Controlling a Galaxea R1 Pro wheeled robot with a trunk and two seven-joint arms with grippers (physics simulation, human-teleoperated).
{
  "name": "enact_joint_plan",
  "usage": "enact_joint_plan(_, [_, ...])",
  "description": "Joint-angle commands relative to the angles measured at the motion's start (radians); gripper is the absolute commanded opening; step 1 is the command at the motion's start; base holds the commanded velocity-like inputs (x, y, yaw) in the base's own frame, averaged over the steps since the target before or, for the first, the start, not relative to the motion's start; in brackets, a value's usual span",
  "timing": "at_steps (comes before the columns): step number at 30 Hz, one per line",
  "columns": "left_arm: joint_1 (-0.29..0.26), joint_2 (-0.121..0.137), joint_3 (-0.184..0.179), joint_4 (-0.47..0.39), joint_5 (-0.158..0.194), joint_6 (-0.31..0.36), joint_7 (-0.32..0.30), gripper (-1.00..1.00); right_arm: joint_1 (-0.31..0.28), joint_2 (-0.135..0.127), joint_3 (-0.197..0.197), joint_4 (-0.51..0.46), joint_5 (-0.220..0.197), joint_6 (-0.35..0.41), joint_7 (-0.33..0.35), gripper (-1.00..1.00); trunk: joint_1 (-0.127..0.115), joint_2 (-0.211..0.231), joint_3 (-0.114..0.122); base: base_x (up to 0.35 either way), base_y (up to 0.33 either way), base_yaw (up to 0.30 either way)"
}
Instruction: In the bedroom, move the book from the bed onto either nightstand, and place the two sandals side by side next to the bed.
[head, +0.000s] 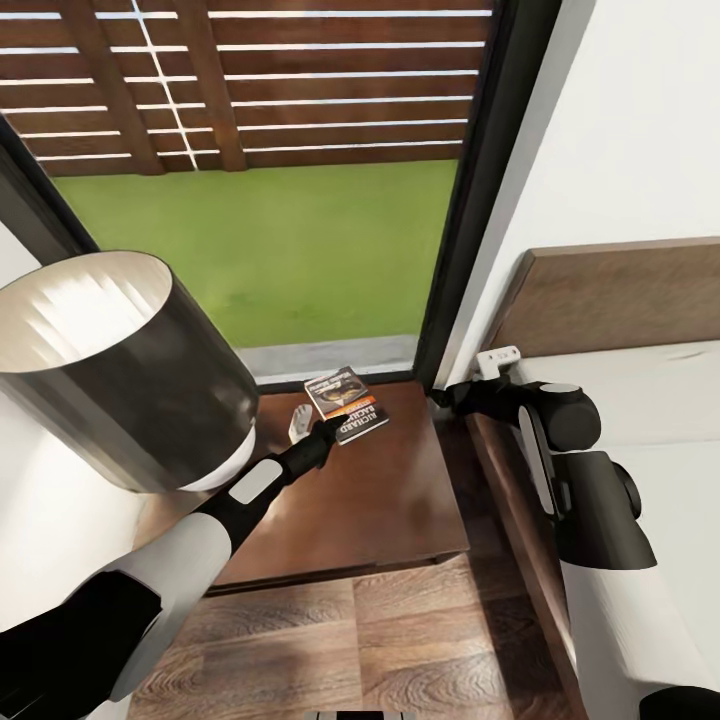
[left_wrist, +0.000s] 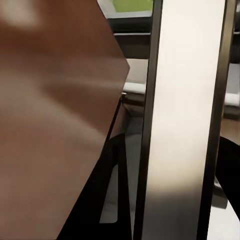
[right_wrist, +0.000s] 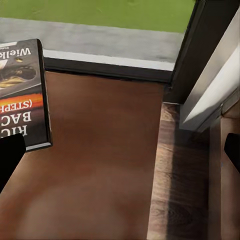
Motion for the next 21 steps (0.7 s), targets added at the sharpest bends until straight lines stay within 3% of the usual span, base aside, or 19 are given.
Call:
enact_joint_plan(1, [-0.001,0.0,-0.004,0.001,0.01,0.002,-0.003,-1.0,-0.001,-0.001,0.001,-0.001,0.011,0.003,0.008,1.0,0.0,0.0,-0.001,0.039,0.0,0.0])
enact_joint_plan(21, [0.0,-0.03,-0.004,0.002,0.011,-0.011,0.003,-1.0,-0.005,-0.002,0.001,-0.001,0.011,0.003,0.008,1.0,0.0,0.0,-0.001,0.003,-0.005,0.0])
